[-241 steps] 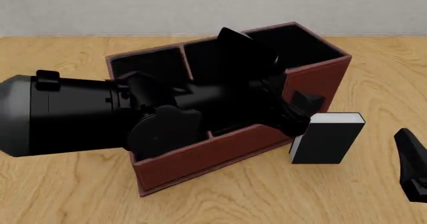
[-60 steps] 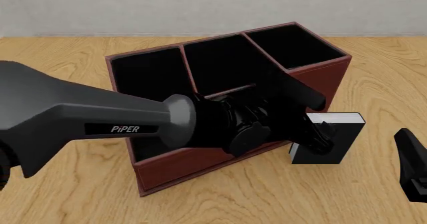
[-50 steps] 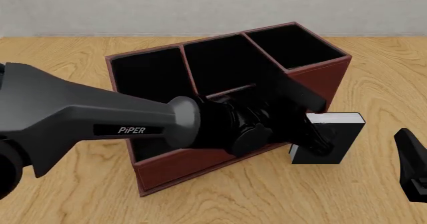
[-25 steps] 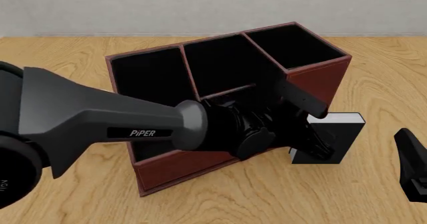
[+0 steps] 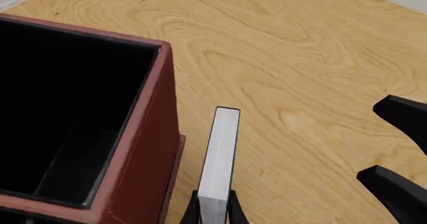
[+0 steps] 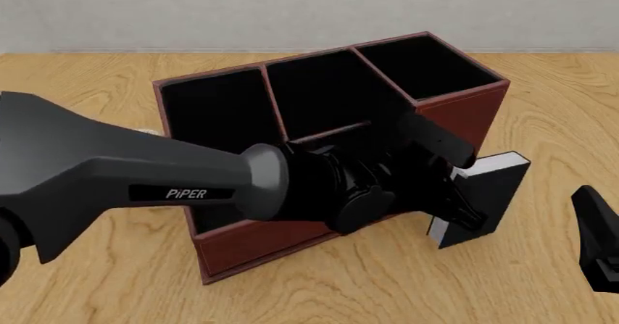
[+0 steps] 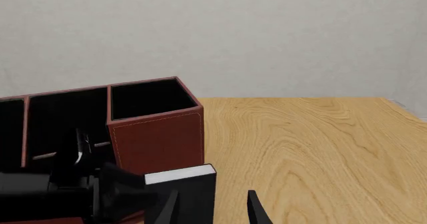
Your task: Pick up the book and place it in the back compartment of the caddy.
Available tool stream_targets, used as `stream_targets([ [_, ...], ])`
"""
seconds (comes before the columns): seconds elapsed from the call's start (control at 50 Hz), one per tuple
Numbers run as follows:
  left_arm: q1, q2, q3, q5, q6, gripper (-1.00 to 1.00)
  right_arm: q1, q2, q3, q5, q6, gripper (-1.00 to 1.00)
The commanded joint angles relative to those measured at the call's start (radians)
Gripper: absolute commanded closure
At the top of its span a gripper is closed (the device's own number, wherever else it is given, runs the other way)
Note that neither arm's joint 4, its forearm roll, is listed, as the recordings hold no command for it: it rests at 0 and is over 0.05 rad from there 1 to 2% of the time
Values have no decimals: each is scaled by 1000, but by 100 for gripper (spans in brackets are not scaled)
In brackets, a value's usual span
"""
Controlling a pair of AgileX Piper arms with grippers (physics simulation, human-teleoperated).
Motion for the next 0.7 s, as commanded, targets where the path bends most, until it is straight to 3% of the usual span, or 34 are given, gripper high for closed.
stream_targets([
  [0.02, -13, -39, 22, -32, 15, 100, 0, 0, 0, 0, 0, -100],
  [0.7, -45, -123, 91, -73, -3, 100, 0, 0, 0, 0, 0, -100],
])
